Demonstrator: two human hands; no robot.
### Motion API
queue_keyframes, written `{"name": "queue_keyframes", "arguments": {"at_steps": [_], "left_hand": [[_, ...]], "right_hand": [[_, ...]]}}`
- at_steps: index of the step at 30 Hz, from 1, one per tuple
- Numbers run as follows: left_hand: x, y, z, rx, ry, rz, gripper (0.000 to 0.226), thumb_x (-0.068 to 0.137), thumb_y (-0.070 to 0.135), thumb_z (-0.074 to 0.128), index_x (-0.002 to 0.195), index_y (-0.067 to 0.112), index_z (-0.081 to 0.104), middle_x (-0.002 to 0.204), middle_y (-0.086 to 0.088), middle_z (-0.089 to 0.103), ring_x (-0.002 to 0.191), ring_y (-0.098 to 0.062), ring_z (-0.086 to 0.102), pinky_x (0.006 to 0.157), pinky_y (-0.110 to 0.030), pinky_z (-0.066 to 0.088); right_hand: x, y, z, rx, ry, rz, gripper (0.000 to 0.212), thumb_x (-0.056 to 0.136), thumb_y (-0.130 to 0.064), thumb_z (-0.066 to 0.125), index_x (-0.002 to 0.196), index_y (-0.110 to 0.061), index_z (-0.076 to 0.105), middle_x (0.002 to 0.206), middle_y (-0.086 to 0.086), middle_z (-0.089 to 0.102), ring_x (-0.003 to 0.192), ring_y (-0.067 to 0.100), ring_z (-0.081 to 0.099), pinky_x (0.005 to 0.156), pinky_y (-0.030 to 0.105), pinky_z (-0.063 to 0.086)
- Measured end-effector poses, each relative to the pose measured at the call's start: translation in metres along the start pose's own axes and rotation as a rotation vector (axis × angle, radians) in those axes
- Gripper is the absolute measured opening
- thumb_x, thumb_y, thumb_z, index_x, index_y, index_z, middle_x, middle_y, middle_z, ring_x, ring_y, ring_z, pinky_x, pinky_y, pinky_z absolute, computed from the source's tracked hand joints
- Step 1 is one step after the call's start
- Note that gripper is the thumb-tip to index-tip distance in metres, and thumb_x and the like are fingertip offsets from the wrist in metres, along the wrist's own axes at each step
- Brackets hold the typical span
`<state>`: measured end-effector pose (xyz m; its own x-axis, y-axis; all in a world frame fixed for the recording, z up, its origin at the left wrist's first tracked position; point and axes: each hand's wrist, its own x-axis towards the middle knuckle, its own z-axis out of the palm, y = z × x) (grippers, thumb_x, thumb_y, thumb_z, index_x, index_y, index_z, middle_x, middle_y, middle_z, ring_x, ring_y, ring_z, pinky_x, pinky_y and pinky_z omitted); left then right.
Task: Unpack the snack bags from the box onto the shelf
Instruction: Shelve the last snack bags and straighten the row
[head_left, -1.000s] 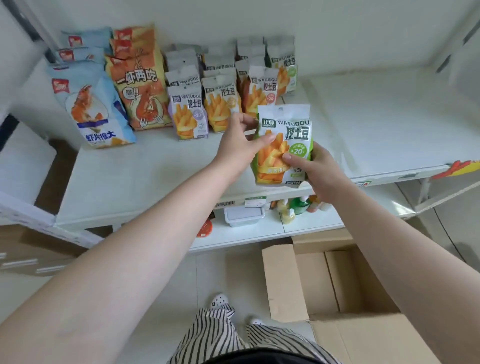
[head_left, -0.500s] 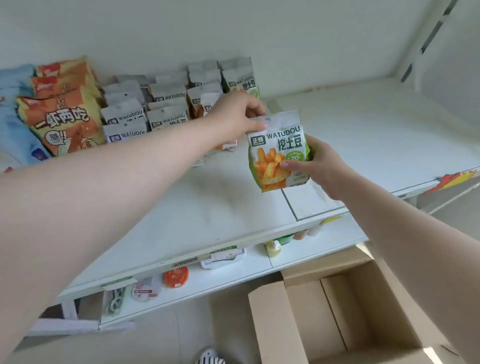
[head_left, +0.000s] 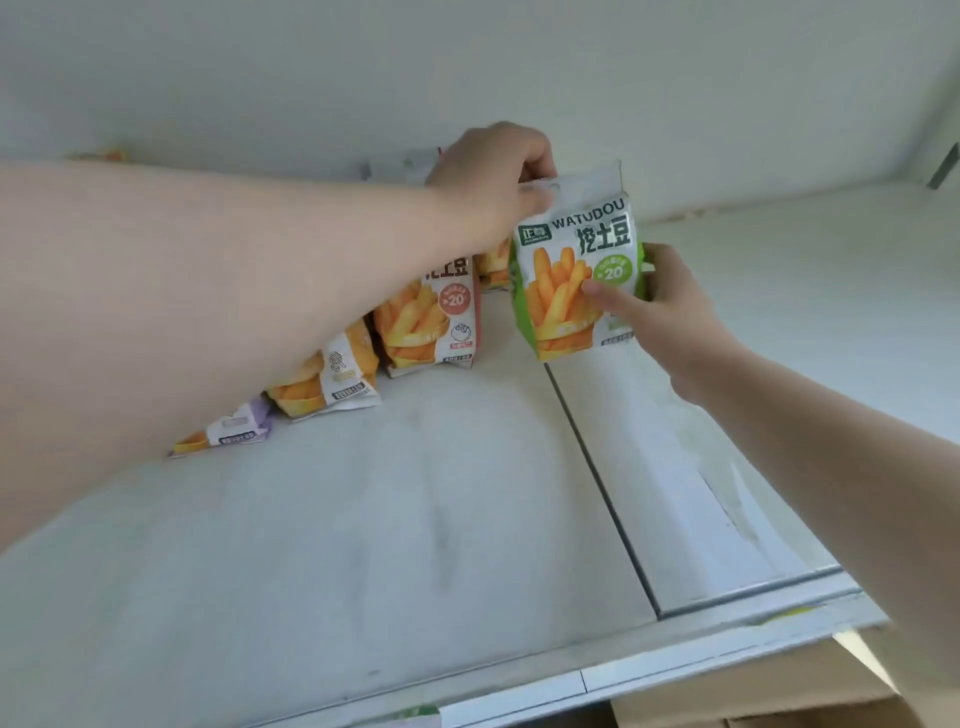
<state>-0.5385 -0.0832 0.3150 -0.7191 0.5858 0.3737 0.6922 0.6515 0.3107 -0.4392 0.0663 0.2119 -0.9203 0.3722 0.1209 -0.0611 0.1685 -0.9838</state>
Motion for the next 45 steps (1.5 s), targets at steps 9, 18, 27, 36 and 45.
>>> {"name": "queue_keyframes", "arguments": {"at_steps": [9,18,27,36,45], "left_hand": [[0.056,-0.034,0.008,0.111,-0.134,-0.010,0.017,0.086,0.026,0.070,0.100,0.017,0.069,0.089,0.006,0.060,0.085,-0.012,0.055,0.074,-0.022,0.039],[0.069,-0.079,0.017,0.141,-0.225,-0.122,0.017,0.082,0.024,0.073,0.097,0.017,0.069,0.076,0.012,0.056,0.085,-0.013,0.054,0.074,-0.024,0.038],[0.072,-0.082,0.027,0.127,-0.125,-0.081,0.050,0.081,0.041,0.071,0.123,0.020,0.055,0.122,0.001,0.053,0.110,-0.015,0.051,0.084,-0.024,0.036],[0.079,-0.073,0.028,0.334,-0.433,-0.128,0.109,0.076,0.064,0.062,0.153,0.012,0.005,0.161,-0.007,0.009,0.146,-0.023,0.016,0.115,-0.032,0.019],[0.087,-0.079,0.029,0.512,-0.614,-0.149,0.141,0.045,0.081,0.055,0.152,0.015,-0.009,0.158,-0.010,-0.020,0.148,-0.026,-0.011,0.120,-0.043,0.004]], "right_hand": [[0.052,0.038,0.038,0.045,0.066,-0.090,0.053,0.083,-0.027,0.077,0.126,-0.026,0.046,0.110,-0.011,0.069,0.102,0.007,0.067,0.094,0.040,0.055],[0.079,0.054,0.062,-0.045,0.027,-0.060,0.058,0.080,-0.032,0.080,0.125,-0.018,0.046,0.114,-0.003,0.067,0.103,0.015,0.066,0.091,0.045,0.055],[0.092,0.062,0.074,-0.117,0.055,-0.037,0.050,0.080,-0.035,0.079,0.111,-0.018,0.044,0.112,0.001,0.066,0.103,0.020,0.064,0.092,0.049,0.052],[0.096,0.056,0.068,-0.197,0.023,-0.043,0.082,0.065,-0.064,0.076,0.128,-0.020,0.045,0.126,0.003,0.057,0.117,0.020,0.056,0.098,0.046,0.050],[0.131,0.040,0.044,0.133,0.007,0.090,0.063,0.096,-0.063,0.036,0.153,-0.038,0.024,0.159,-0.014,0.025,0.146,0.015,0.028,0.121,0.039,0.016]]}}
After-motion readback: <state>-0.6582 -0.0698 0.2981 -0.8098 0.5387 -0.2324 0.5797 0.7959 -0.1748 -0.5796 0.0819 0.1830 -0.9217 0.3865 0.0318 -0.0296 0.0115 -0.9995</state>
